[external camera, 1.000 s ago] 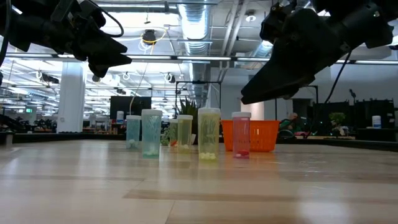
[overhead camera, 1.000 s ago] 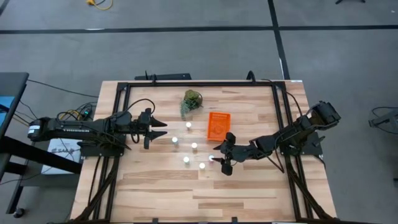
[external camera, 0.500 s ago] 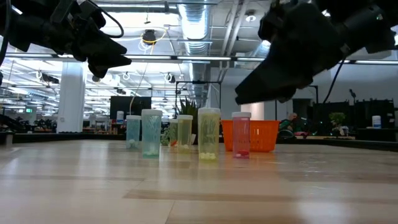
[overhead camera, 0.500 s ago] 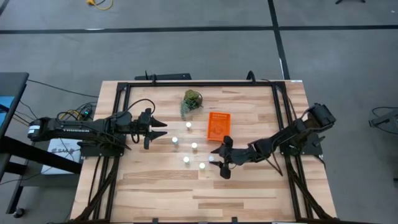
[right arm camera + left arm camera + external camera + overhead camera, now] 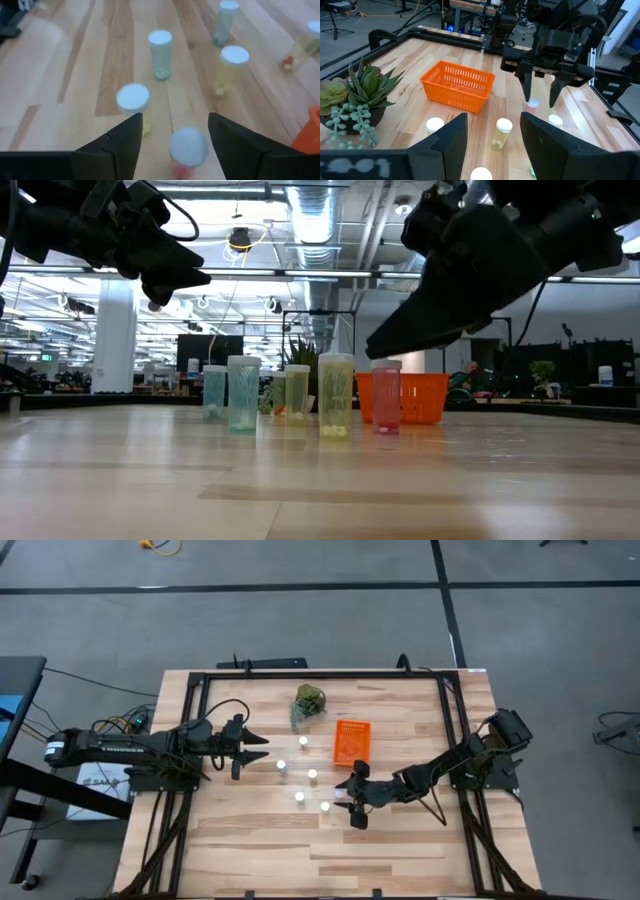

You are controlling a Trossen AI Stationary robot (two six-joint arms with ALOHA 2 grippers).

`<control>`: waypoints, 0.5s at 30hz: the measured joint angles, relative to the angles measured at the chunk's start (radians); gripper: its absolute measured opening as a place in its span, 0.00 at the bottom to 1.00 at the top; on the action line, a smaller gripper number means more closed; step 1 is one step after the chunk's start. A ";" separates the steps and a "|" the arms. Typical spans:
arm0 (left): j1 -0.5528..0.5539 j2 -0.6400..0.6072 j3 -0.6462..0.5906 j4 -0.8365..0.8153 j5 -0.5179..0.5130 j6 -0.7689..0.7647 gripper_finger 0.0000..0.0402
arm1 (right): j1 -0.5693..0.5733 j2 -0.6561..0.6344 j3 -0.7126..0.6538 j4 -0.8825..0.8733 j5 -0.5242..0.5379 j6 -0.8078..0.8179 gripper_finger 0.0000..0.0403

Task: Pick and place pill bottles into a basket
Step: Put the red pill bottle into the basket

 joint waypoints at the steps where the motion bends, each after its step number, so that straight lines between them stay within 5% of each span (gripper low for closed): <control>1: 0.000 0.000 0.000 0.000 0.000 0.000 0.43 | -0.002 0.000 0.000 -0.005 0.000 0.000 0.54; 15: 0.000 0.000 0.000 0.000 0.001 0.000 0.43 | -0.009 0.000 -0.001 -0.048 -0.008 0.009 0.54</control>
